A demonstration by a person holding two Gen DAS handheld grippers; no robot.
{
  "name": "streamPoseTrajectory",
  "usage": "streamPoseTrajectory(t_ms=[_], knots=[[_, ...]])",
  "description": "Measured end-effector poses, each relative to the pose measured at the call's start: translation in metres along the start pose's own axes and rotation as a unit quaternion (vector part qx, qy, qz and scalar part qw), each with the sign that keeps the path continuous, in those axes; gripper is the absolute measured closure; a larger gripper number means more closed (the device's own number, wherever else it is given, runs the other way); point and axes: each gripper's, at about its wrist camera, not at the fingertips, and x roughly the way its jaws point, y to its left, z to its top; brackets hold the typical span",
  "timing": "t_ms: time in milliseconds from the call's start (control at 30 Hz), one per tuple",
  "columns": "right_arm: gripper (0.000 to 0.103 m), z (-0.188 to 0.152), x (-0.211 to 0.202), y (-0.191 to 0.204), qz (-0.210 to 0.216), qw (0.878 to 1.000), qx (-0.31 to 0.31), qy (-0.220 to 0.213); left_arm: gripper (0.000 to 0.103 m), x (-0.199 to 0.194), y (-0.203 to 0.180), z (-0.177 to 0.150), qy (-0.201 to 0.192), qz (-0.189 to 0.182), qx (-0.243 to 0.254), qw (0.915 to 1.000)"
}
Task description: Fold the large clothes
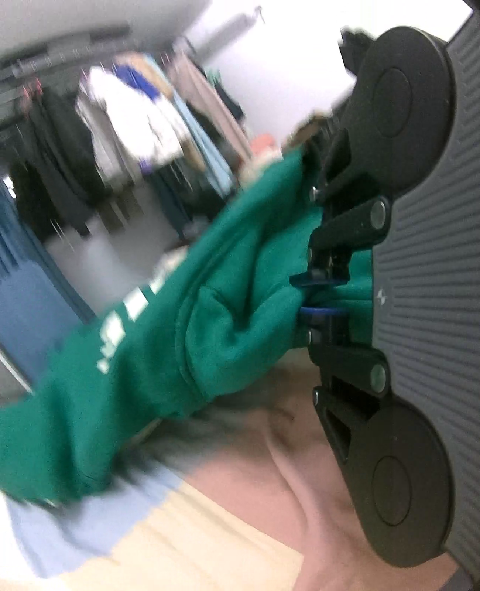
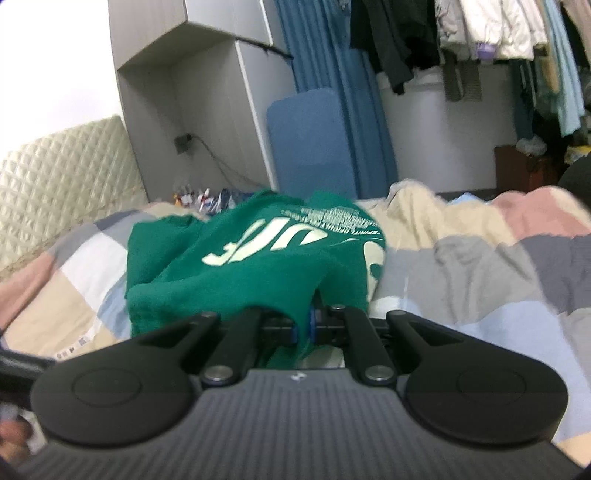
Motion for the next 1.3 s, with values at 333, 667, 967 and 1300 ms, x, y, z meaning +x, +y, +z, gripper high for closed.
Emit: streamPoseTrajectory(t_ms=[333, 667, 967, 1300], knots=[[0.095, 0.016, -0.063, -0.008, -0.008, 1.0, 0.001, -0.024, 0.092, -0.082, -0.038, -0.018, -0.014, -0.069, 0.028, 0.9971], [0.094, -0.034, -0.012, -0.034, -0.07, 0.985, 0.042, 0.155, 0.091, -0.047, -0.004, -0.029, 0.063, 0.101, -0.001, 0.9929], [0.081, -0.037, -0.014, -0.043, -0.058, 0.976, 0.102, 0.185, 0.045, -0.045, 0.0, -0.013, 0.062, 0.093, -0.011, 0.9937], [0.023, -0.042, -0.061, -0.045, 0.046, 0.953, 0.239, 0.179, 0.018, -0.025, 0.003, 0.022, 0.038, 0.042, -0.041, 0.9975]])
